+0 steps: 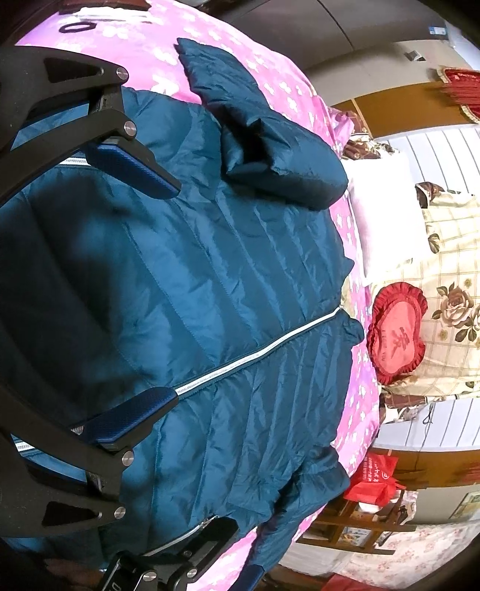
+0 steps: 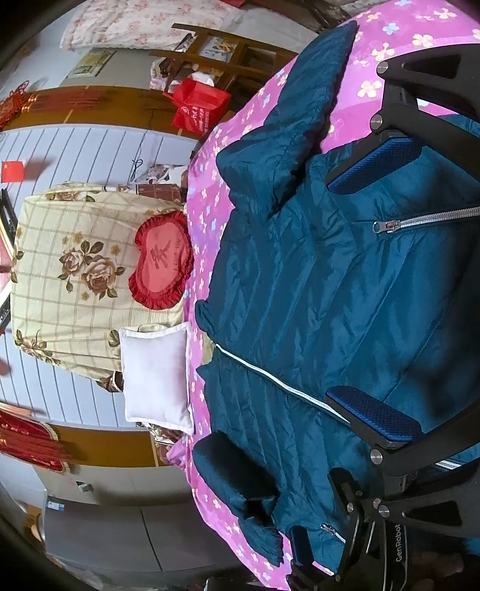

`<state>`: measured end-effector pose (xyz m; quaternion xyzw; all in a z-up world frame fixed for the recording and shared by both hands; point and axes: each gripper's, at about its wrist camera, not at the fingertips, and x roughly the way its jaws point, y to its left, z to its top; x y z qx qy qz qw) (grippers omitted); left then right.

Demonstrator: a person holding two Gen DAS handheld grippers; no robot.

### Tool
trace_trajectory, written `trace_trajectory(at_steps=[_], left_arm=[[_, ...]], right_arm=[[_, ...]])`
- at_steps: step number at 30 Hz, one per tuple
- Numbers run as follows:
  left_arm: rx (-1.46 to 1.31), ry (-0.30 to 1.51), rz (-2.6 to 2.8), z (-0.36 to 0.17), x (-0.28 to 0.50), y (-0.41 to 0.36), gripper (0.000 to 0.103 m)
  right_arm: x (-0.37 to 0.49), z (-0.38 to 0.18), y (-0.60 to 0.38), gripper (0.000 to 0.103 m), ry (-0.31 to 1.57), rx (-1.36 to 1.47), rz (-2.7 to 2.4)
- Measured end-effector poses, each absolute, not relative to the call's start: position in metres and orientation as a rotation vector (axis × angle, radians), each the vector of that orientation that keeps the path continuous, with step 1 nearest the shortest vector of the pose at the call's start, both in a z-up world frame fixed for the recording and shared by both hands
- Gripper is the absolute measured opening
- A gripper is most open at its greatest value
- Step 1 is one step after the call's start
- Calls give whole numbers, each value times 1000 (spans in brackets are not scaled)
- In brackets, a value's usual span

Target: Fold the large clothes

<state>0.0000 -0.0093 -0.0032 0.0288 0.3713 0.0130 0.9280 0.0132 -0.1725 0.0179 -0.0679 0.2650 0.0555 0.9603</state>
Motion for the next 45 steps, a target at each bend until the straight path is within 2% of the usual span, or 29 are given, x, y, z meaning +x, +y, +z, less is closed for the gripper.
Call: trace_trajectory(at_steps=[45], left_arm=[[37,781,17,-8,1,-6,102]], right_arm=[[8,21,-169,103,530,-147,102]])
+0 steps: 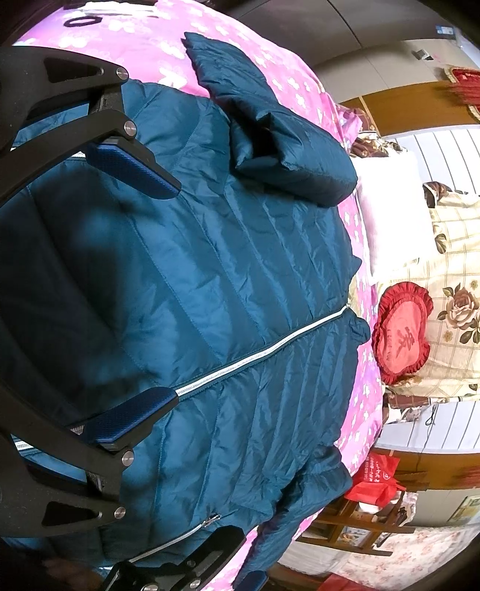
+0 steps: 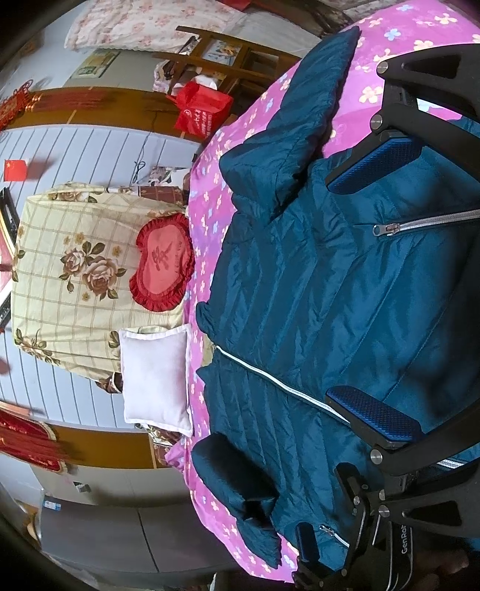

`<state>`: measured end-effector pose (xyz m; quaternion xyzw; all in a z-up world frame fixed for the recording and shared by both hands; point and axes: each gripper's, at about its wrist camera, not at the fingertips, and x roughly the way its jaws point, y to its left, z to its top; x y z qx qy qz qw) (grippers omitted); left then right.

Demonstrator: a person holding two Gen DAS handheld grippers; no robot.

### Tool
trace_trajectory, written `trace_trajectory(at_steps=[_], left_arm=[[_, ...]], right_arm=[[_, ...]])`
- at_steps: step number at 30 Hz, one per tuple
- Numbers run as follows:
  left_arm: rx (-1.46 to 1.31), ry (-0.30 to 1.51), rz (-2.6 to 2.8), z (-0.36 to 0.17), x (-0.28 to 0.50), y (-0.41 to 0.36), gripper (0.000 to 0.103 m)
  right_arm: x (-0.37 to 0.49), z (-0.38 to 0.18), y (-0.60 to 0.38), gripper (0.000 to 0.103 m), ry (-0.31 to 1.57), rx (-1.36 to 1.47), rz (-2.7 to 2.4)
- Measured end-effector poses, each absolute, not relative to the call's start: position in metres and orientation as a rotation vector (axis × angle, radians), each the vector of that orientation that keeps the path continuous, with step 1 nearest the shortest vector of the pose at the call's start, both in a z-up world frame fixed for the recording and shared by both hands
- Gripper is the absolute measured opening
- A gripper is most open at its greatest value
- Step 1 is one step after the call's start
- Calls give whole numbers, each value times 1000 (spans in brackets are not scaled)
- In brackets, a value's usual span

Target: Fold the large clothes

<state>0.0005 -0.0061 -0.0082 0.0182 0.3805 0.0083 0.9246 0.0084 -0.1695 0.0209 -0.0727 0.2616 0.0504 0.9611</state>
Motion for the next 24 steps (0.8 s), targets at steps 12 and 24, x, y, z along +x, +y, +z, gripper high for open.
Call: trace_trajectory(at_steps=[12,24], left_arm=[[35,781,18,-9,0,-7,102],[31,777,3,-14,1,-12,102]], right_arm=[[6,22,-177,103,536,-133,85],[13,19,-185,103,560,-91,55]])
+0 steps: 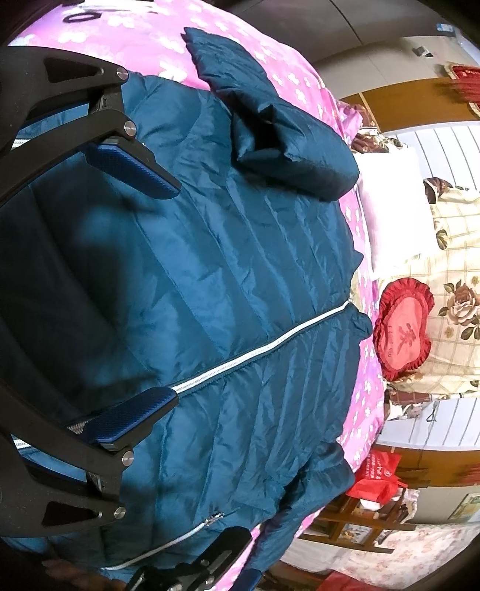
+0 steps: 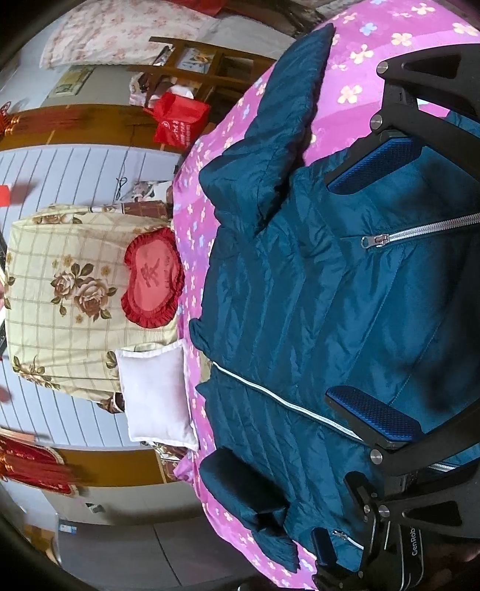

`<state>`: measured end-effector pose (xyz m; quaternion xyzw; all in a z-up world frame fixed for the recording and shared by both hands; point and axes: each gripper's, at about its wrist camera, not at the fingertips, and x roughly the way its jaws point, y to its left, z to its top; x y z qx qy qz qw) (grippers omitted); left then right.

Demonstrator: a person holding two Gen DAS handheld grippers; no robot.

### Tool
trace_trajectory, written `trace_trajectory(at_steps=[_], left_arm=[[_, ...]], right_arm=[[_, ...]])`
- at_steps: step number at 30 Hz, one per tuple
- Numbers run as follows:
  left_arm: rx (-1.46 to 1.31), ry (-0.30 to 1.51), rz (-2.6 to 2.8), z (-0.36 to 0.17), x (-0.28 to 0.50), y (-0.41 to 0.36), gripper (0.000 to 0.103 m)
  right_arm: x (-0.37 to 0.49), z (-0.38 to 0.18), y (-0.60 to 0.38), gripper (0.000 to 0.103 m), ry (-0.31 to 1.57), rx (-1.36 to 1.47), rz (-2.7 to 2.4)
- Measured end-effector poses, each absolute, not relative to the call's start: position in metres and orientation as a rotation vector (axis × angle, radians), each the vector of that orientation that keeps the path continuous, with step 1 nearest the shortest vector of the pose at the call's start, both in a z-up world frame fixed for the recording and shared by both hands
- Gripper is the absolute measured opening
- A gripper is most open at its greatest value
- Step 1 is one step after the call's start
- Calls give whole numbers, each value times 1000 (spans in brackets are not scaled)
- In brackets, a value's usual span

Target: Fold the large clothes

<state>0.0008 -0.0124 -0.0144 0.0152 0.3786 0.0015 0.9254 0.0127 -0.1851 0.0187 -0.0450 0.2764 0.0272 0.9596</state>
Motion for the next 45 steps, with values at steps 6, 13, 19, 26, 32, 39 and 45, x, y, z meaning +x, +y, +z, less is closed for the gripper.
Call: trace_trajectory(at_steps=[6,13,19,26,32,39,45], left_arm=[[30,793,1,-14,4,-12,102],[38,851,21,-21,10,-10,102],[92,870,43,-27,11,-14,102],[56,871,18,-29,11,-11,102],[46,864,32,-26,11,-8,102],[74,844,87,-19,5,5,102],[52,808,183,-5,3,51,102]], right_arm=[[14,15,-183,103,575,-79,91],[17,12,-178,103,605,-131,49],[20,10,-183,103,624,-126,26],[23,7,-189,103,653,-117,0],[25,5,-192,103,665,-115,-9],[28,2,-193,103,676,-97,-9],[33,-8,-194,103,719,-90,-10]])
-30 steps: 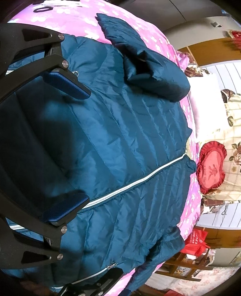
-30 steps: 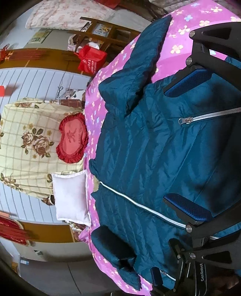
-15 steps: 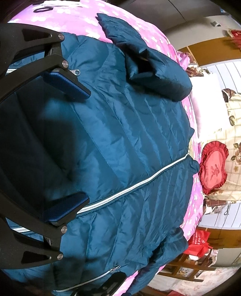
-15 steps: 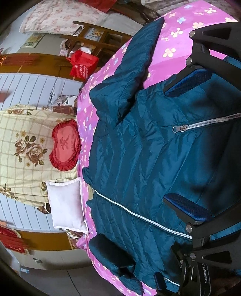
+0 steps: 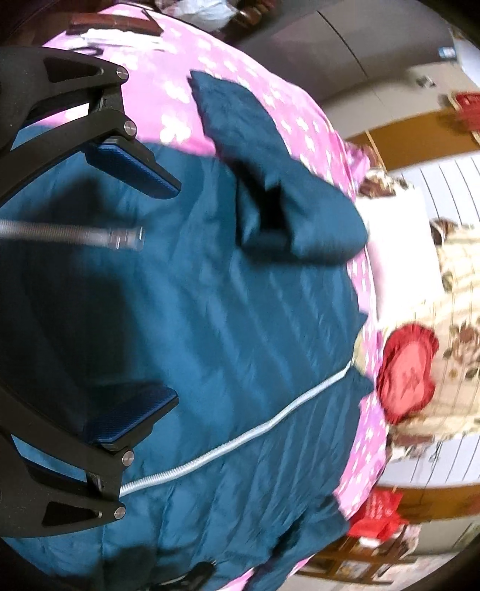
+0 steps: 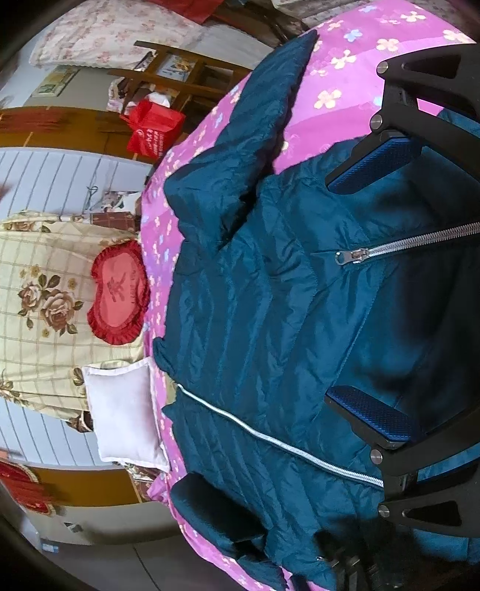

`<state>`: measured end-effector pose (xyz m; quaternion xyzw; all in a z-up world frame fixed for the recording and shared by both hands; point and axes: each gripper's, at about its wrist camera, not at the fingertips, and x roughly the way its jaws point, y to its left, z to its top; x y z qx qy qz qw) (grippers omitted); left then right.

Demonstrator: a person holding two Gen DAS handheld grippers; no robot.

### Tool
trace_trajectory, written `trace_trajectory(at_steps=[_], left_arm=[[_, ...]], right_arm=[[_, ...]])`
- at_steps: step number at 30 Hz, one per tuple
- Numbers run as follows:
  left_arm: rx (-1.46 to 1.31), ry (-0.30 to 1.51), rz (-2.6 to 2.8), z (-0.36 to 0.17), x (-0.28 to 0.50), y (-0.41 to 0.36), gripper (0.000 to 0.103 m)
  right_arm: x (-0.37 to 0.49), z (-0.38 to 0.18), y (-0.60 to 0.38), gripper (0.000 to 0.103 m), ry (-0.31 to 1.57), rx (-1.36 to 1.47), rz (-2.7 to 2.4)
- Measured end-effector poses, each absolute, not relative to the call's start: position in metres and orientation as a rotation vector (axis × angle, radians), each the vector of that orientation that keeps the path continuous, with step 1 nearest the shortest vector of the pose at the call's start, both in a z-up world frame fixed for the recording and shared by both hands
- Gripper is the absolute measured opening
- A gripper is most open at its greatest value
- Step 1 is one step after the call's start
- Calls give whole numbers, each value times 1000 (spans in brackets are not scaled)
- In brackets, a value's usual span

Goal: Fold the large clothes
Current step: 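Grasp the jacket side edge with the left tool and lift it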

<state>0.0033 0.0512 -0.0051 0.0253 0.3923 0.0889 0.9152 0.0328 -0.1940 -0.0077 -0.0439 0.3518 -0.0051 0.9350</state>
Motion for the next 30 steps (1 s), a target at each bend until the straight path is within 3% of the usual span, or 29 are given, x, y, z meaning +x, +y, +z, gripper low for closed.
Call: trace_trajectory(at_steps=[10,18,24,30], left_arm=[[-120,814,338,30,18,199,102],[-131,895,588,-5,49,326,102],[-105,1034,584,-43,81,346,102],[-223,1007,468,-54,90,350,101]], right_arm=[[33,-10,-200,103,745,-62,-3],[31,-7,-198,103,743,-68,21],[31,-8,-197,103,753,-73,32],[34,-10,-198,103,779,-63,39]])
